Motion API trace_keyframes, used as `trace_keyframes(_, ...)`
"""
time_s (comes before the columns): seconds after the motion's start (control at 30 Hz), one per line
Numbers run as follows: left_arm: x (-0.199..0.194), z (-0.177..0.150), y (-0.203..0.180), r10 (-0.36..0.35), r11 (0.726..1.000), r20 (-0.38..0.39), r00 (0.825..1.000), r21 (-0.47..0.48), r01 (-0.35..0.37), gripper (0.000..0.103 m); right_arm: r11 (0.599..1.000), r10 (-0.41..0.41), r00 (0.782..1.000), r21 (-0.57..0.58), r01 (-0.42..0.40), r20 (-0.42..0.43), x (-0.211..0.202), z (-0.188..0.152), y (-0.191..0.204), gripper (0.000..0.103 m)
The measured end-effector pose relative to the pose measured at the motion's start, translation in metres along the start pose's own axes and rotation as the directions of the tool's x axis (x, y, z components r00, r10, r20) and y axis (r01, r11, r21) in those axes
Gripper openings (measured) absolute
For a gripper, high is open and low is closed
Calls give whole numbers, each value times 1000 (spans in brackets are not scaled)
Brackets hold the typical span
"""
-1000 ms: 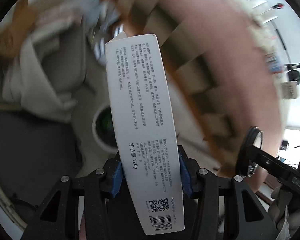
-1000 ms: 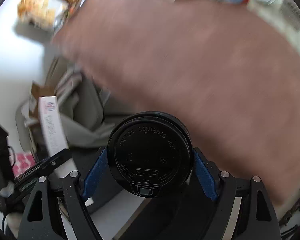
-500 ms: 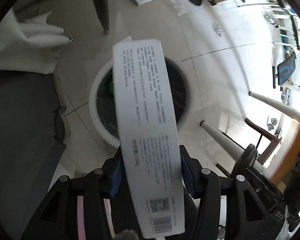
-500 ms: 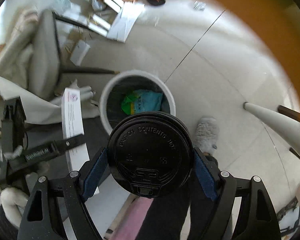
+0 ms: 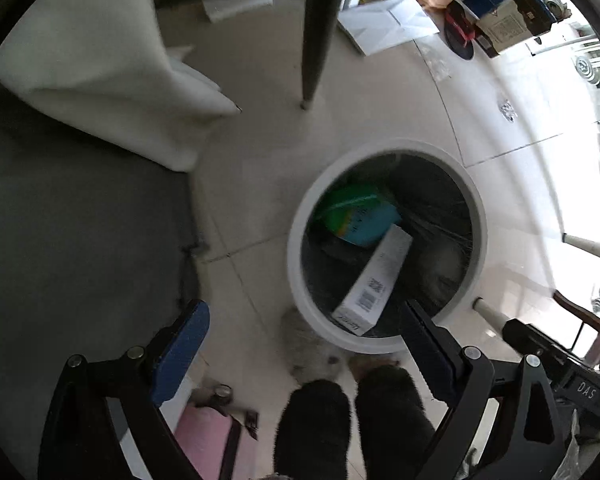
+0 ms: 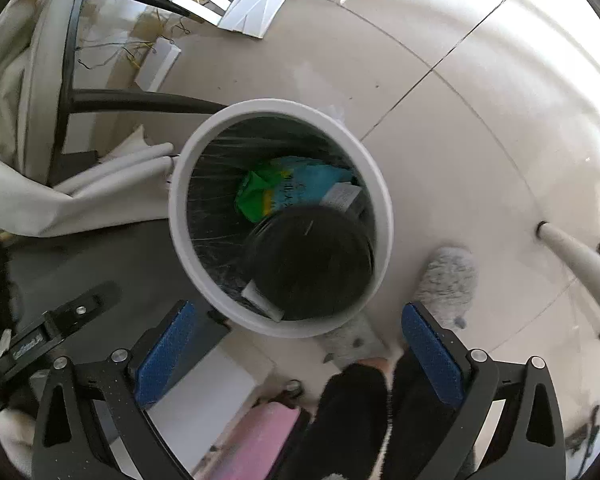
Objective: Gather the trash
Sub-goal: 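Carry the white box and black lid to the bin and release both, then move both tools back over the table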
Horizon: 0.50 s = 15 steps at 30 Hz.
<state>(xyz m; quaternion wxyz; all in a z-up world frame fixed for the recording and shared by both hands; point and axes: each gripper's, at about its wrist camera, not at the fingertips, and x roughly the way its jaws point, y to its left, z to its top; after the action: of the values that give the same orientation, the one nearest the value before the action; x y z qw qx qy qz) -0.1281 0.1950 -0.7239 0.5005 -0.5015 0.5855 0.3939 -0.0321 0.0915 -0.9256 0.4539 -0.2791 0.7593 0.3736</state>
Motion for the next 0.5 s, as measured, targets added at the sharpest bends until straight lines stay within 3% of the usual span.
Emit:
trace_keyframes(0.1,-10,-8,-4,67,998,23,997,12,-67,96,994,-101,994,-47,103,34,-14,-4,6,103)
trace_keyframes(0.23,-22,-21,-7,102,994,34,994,29,-103,96,972,-214,973,-83,221,81,-31,-13,13,103)
trace_keyframes(0.5,-66,-47,-11,95,995,59,994,28,-97,96,958,-251,960,-111,264,122,-76,-38,31,103)
